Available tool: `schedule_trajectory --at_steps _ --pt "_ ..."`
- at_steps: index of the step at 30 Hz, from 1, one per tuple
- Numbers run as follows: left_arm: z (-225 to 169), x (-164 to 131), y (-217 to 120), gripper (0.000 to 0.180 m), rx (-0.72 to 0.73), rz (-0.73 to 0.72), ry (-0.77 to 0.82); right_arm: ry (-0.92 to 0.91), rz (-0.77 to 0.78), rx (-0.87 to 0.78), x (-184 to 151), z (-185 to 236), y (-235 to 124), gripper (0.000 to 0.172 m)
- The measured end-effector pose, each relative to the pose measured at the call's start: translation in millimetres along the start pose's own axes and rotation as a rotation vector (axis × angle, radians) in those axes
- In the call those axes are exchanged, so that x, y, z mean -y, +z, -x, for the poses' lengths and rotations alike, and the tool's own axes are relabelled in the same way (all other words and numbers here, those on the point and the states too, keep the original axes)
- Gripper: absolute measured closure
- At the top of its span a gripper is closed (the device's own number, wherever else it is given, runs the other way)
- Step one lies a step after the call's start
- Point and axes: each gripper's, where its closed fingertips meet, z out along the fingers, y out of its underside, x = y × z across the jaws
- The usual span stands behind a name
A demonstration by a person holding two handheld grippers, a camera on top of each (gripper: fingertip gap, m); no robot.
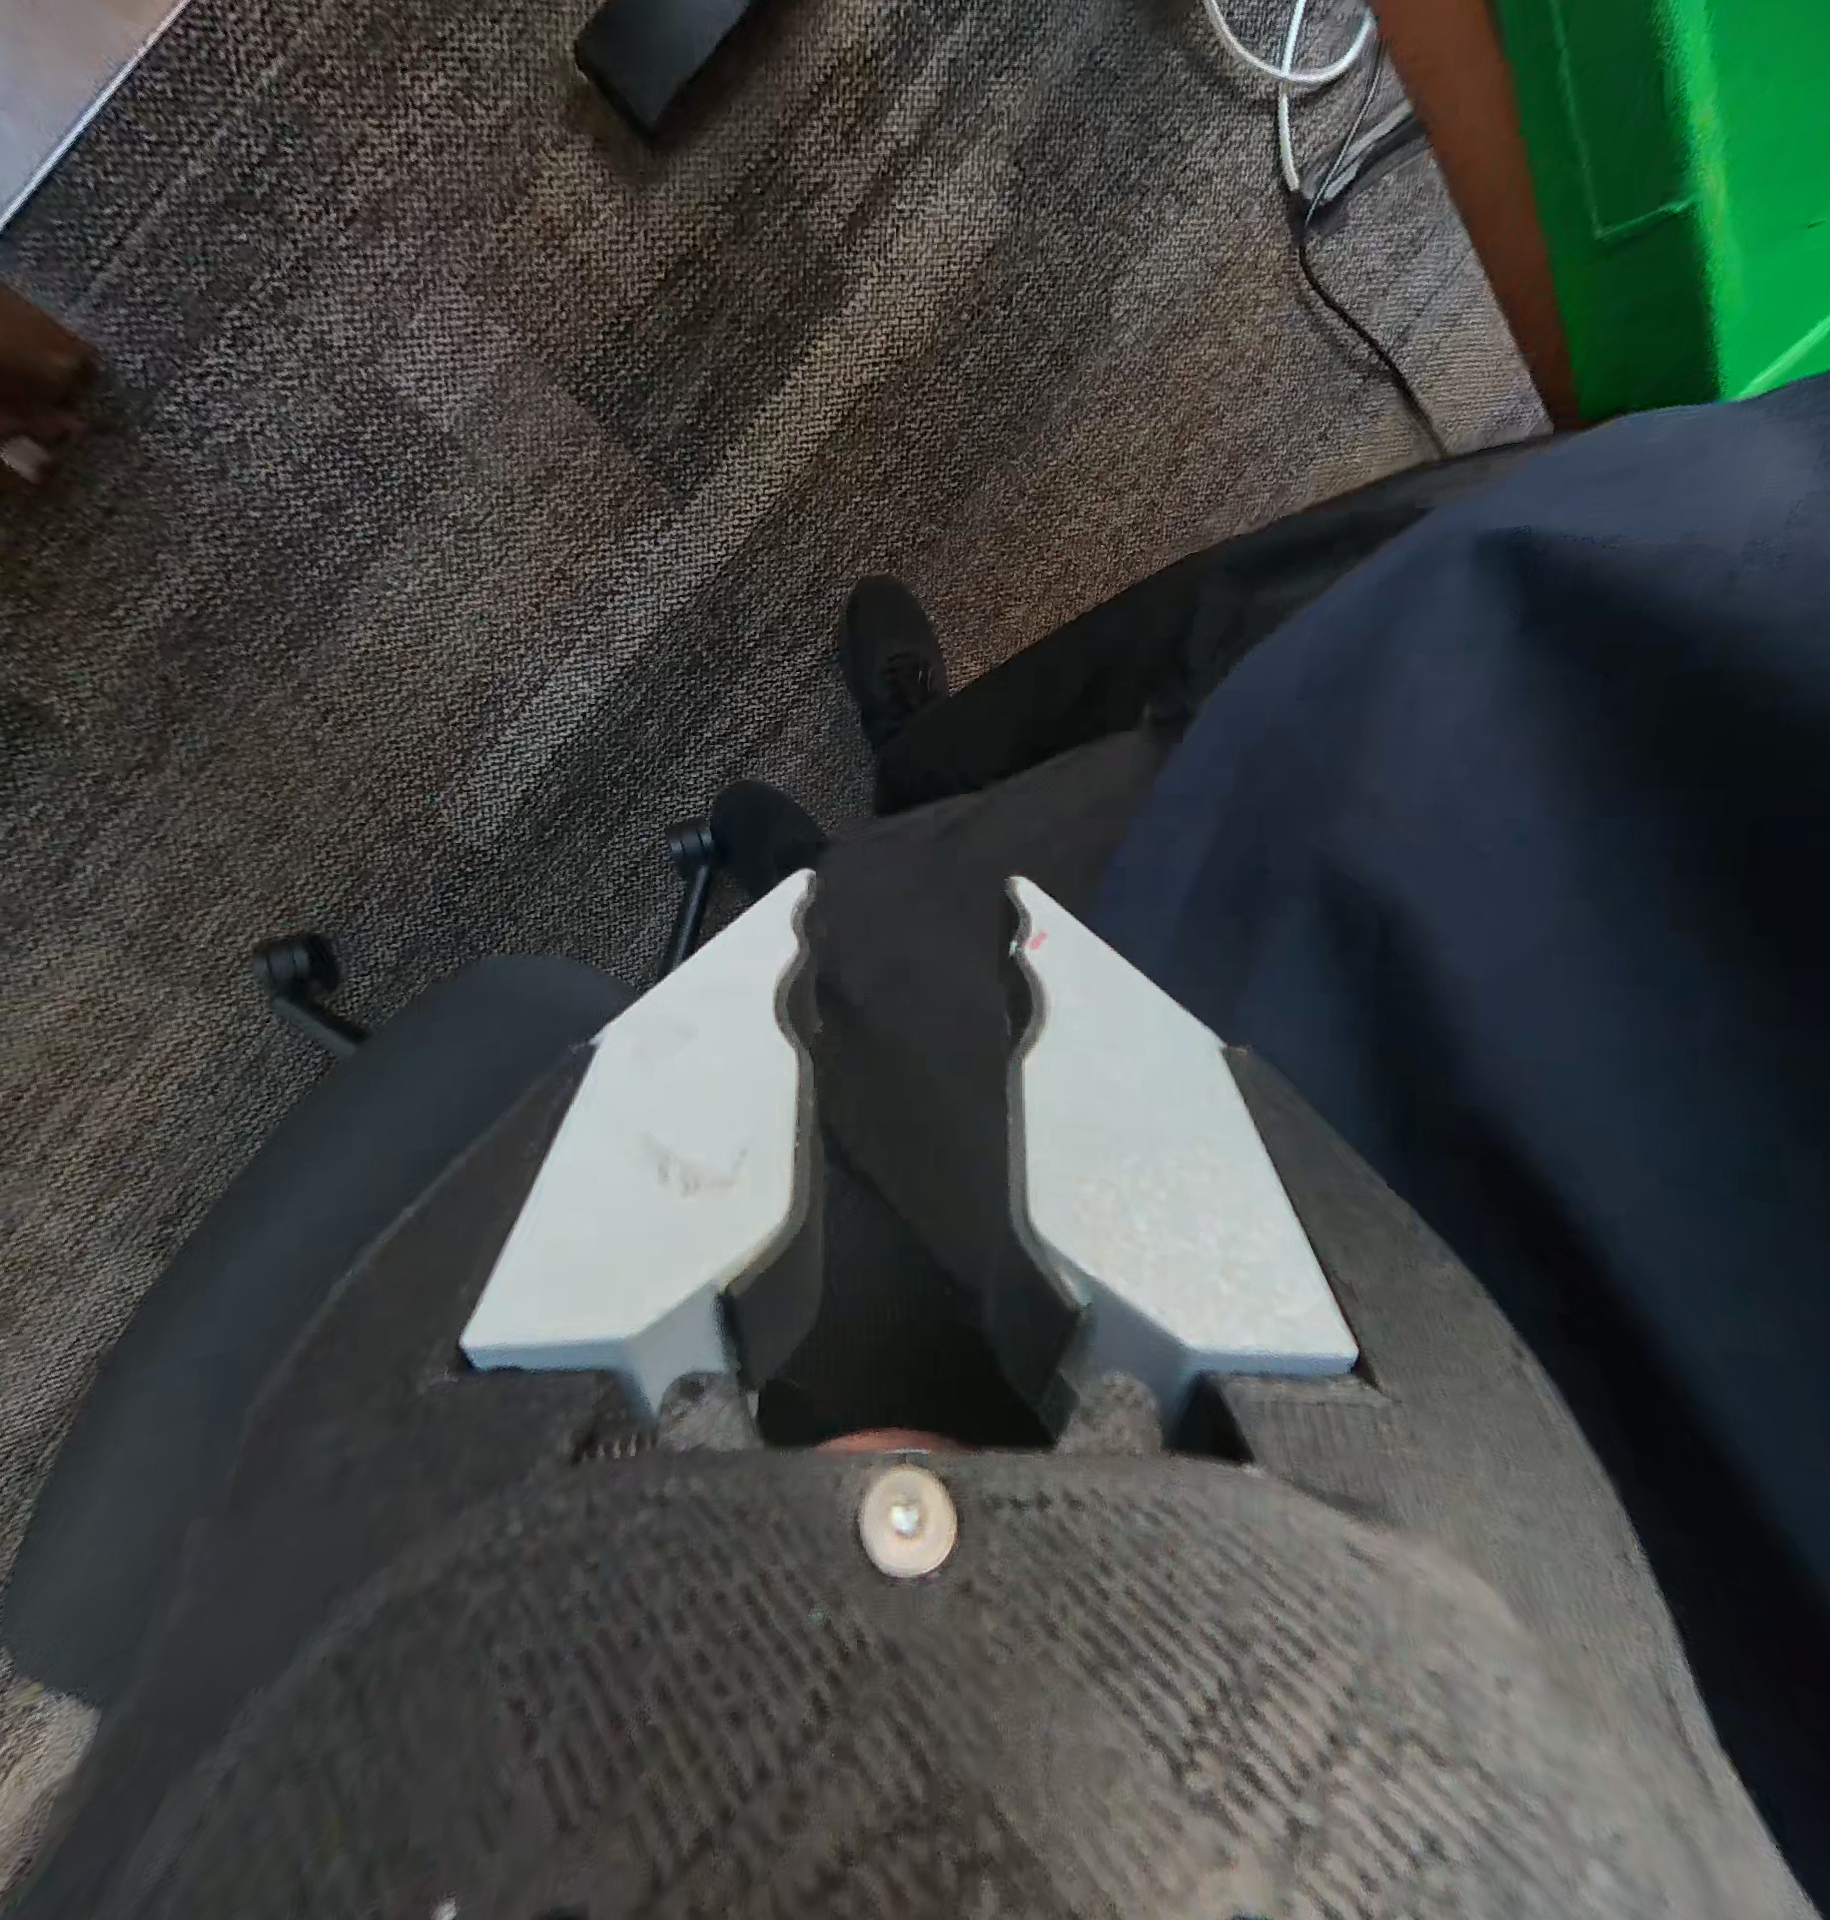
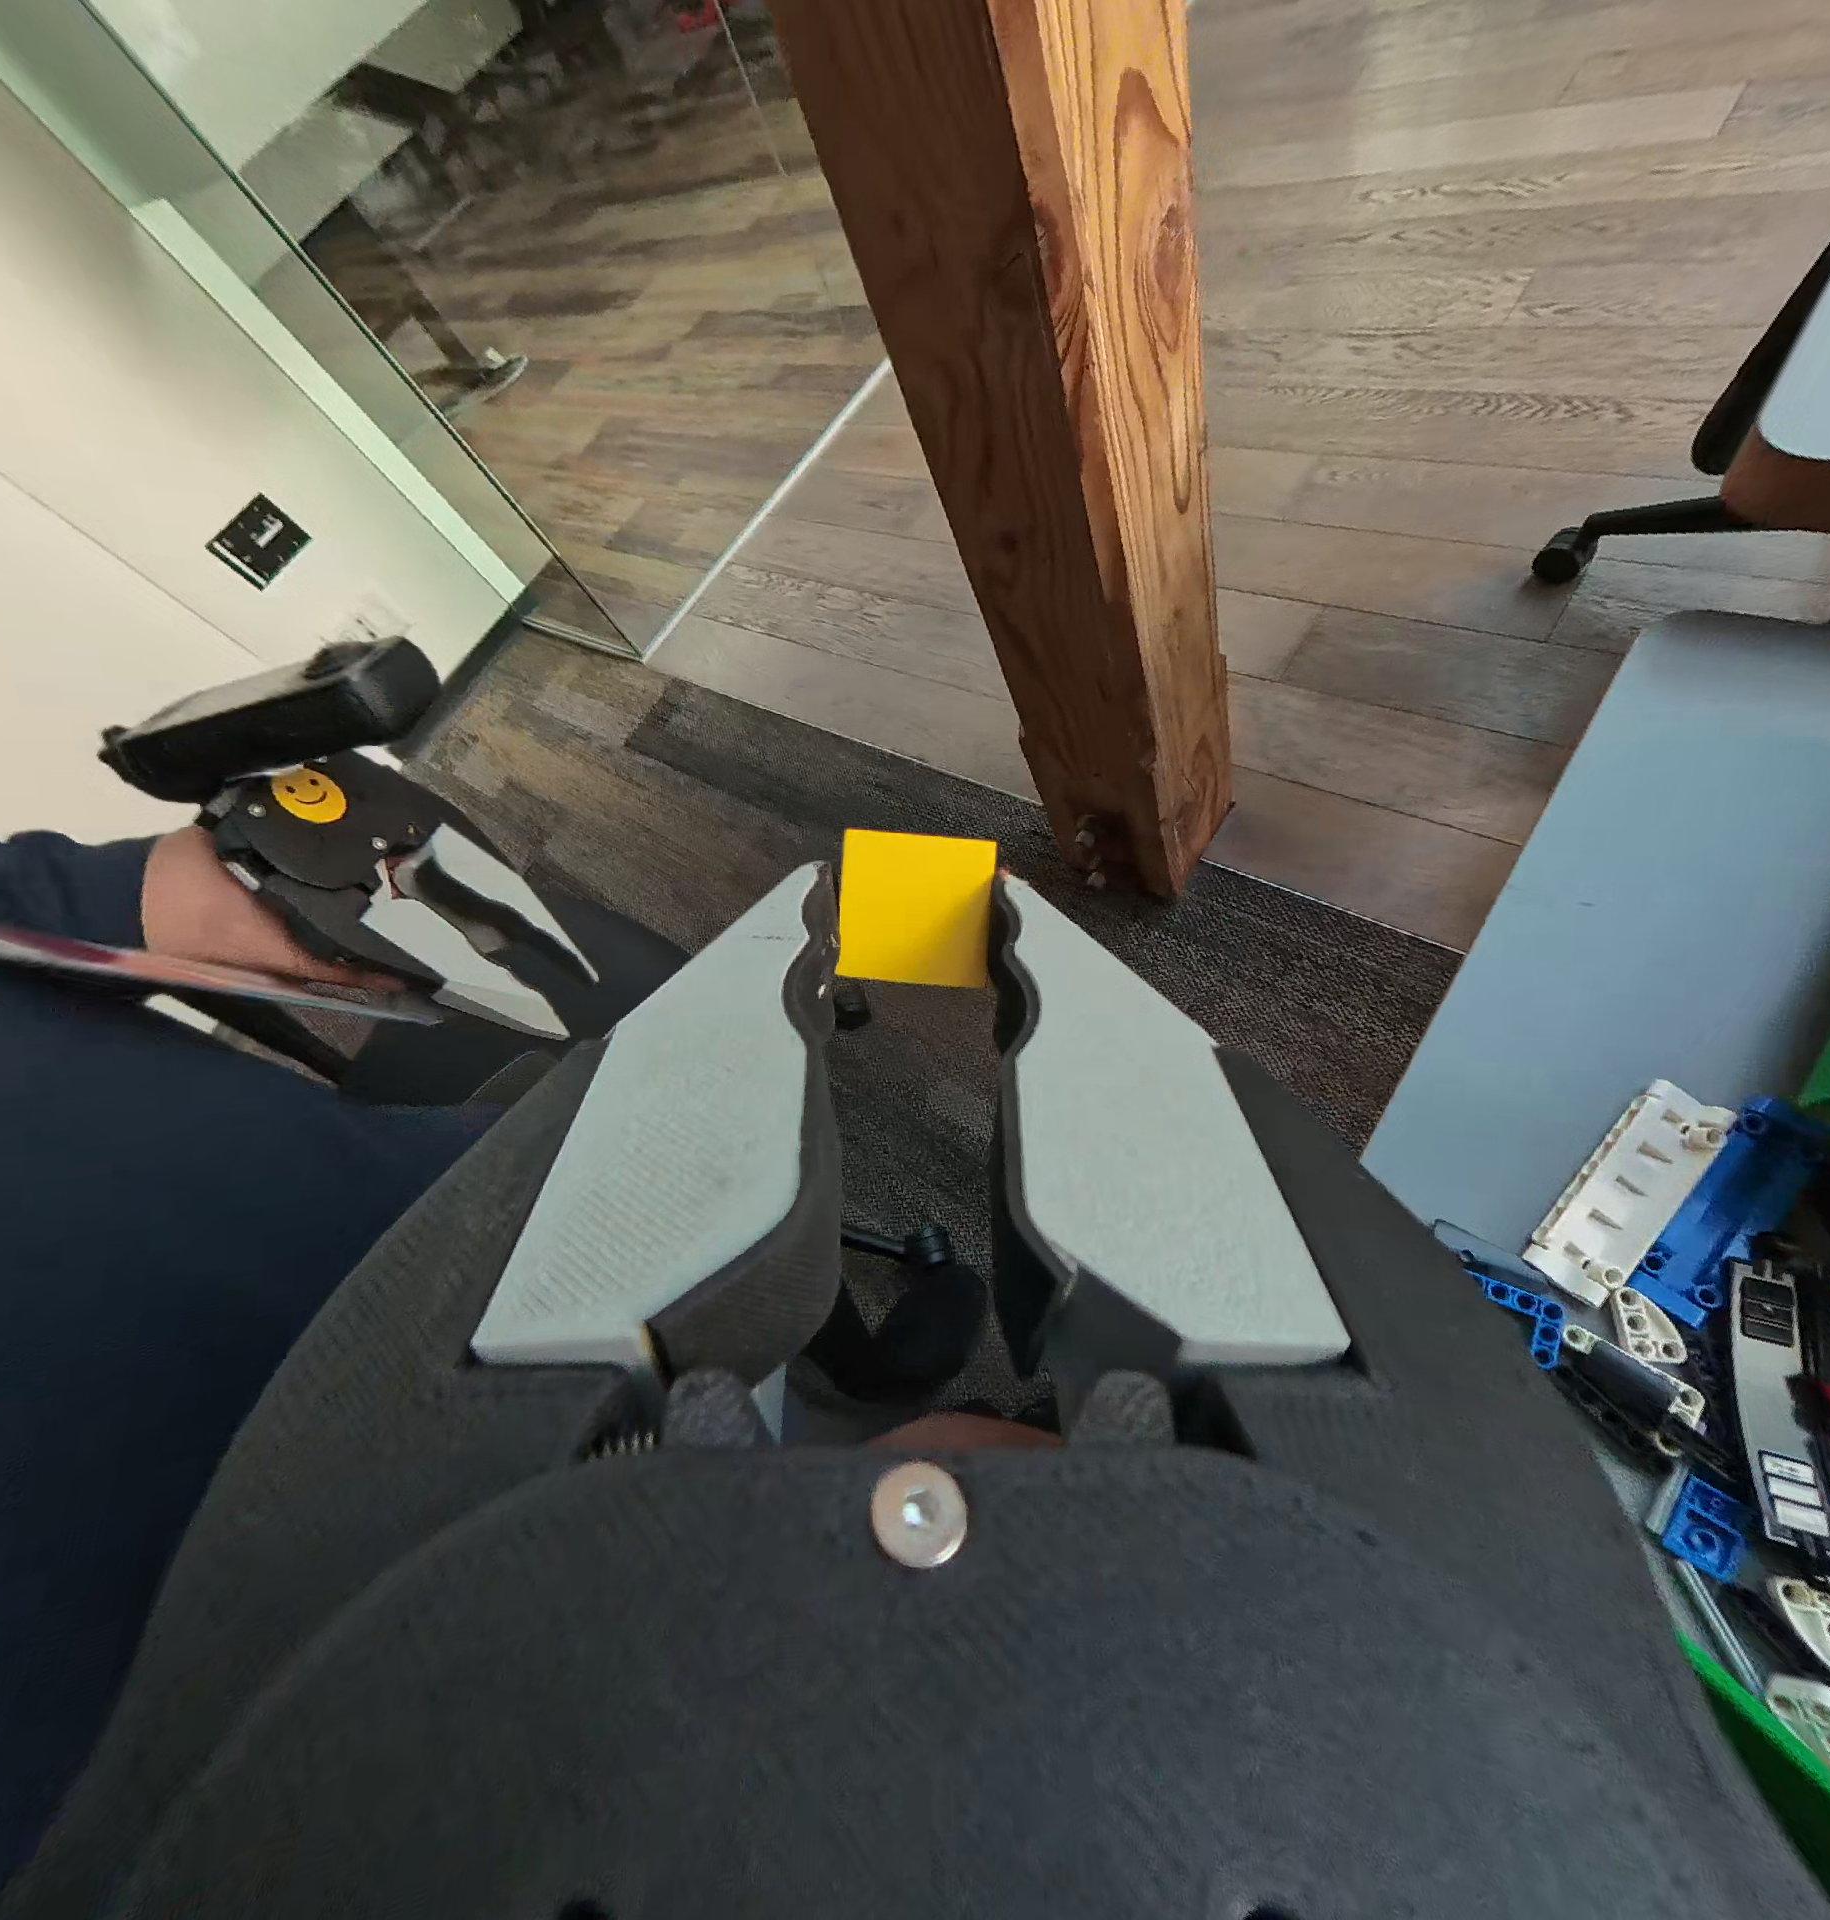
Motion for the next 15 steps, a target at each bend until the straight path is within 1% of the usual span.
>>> schedule_trajectory --at_steps 3,5,8,11,15 --pt "2 13 -1 0.149 0.039 0.101 0.085 0.036 -0.011 -0.031 -14 -21 -9 0.146" --pt "-4 40 -2 0.149 0.024 0.110 0.152 0.068 -0.031 -0.060 -24 -31 -21 0.145" --pt "-10 85 3 0.148 0.013 0.127 0.297 0.115 -0.036 -0.133 -46 -46 -38 0.145" --pt "-18 122 18 0.146 -0.032 0.168 0.416 0.192 -0.060 -0.225 -66 -62 -57 0.146" --pt "-28 163 39 0.146 -0.104 0.183 0.551 0.313 -0.106 -0.351 -83 -75 -81 0.146"
